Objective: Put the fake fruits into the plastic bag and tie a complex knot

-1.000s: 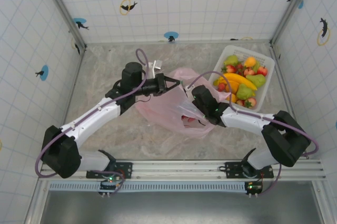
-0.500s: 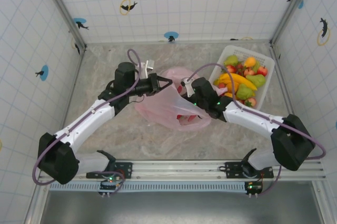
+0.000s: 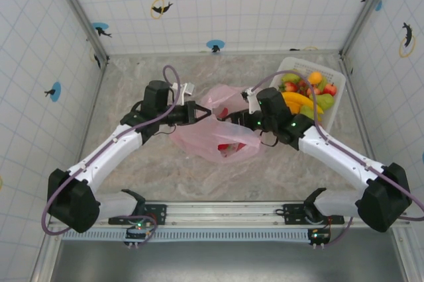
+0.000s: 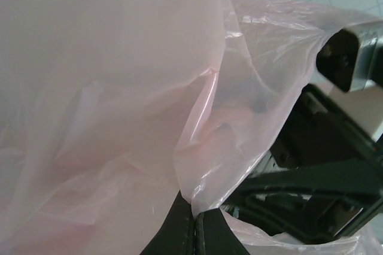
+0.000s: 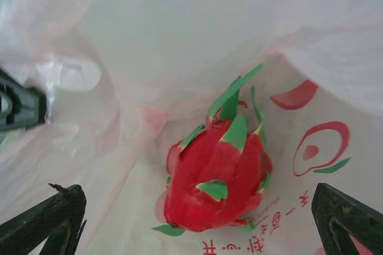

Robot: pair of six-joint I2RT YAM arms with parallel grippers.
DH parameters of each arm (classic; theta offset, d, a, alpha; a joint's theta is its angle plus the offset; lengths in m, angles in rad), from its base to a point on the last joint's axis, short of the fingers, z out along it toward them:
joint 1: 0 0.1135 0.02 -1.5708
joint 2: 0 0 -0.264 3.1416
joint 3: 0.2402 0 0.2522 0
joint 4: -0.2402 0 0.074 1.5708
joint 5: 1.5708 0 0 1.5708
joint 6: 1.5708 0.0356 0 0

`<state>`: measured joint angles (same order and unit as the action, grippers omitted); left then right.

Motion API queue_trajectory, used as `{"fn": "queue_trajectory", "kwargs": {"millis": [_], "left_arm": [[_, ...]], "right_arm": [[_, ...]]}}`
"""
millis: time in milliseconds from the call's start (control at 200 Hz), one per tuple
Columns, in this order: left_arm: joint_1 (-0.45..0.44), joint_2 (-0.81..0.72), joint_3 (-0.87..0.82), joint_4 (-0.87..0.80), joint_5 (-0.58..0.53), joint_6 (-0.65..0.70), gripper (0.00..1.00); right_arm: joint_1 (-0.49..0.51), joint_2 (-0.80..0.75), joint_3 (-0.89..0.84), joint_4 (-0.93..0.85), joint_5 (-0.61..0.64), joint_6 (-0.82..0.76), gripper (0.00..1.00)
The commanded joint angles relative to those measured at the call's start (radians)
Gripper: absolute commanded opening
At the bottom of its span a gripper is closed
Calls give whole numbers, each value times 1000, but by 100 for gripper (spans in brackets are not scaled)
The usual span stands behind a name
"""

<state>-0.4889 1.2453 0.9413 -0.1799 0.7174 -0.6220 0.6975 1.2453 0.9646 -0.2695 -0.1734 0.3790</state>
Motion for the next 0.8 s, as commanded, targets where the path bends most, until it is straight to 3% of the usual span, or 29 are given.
{"fn": "queue_trajectory", "kwargs": {"millis": [0,135,430,656,791], "left_arm": [[13,-27,34,-44,37,78,0],[16,-29,34,-49,18,81,0],[16,38,88,-53,4,100,0],[16,50,90,-84,12,152,0],[16,56,76,-42,13,112,0]], "right_arm": [[-34,6,76,-110,33,-19,100],[-70,24,87,-97,-58,-3,99],[32,-53,68,32,-193,146,100],[68,-85,77,94,-197,202,100],[108,-51,94,164,-230,235,100]]}}
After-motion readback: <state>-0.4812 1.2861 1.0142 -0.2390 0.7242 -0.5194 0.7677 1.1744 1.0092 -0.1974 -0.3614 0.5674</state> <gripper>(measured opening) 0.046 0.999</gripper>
